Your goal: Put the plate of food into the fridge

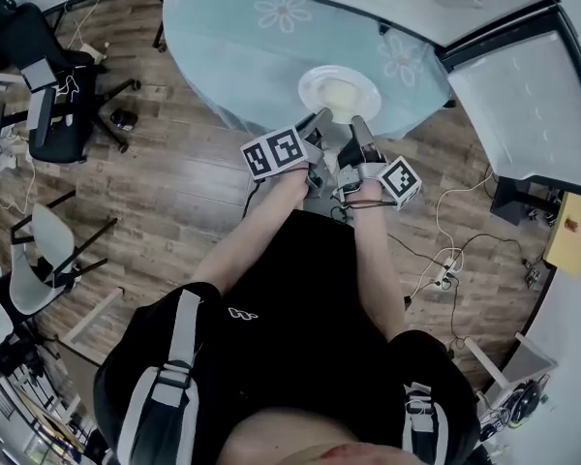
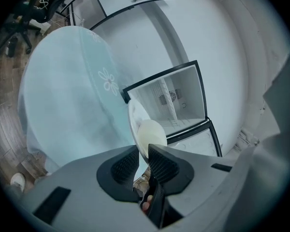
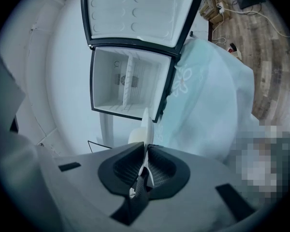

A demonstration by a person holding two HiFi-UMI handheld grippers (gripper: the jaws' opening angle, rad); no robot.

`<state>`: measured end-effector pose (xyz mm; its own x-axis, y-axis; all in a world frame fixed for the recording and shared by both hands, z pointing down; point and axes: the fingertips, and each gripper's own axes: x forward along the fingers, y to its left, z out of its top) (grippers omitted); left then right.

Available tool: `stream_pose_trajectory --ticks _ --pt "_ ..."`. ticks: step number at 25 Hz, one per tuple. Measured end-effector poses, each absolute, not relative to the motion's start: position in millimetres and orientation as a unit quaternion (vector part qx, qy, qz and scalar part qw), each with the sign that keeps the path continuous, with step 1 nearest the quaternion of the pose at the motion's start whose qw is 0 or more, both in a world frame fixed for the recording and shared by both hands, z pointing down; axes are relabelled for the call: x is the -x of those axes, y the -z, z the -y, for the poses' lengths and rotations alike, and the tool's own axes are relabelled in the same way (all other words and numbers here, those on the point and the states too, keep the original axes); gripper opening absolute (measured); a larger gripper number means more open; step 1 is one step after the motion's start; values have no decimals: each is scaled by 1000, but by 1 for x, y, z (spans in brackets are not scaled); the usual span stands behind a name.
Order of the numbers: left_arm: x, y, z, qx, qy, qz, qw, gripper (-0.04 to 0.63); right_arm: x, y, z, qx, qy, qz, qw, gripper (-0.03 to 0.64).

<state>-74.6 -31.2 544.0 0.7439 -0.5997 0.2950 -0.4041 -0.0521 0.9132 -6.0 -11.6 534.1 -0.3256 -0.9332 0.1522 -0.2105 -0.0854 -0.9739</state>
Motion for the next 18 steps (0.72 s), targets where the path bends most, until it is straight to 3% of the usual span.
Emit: stream_pose_trajectory --ticks 9,18 --pt "-9 -521 97 -752 74 334 564 67 -76 -512 78 479 534 -605 345 29" --pt "-36 -517 139 -760 79 359 536 69 -105 -511 124 438 543 -629 343 29"
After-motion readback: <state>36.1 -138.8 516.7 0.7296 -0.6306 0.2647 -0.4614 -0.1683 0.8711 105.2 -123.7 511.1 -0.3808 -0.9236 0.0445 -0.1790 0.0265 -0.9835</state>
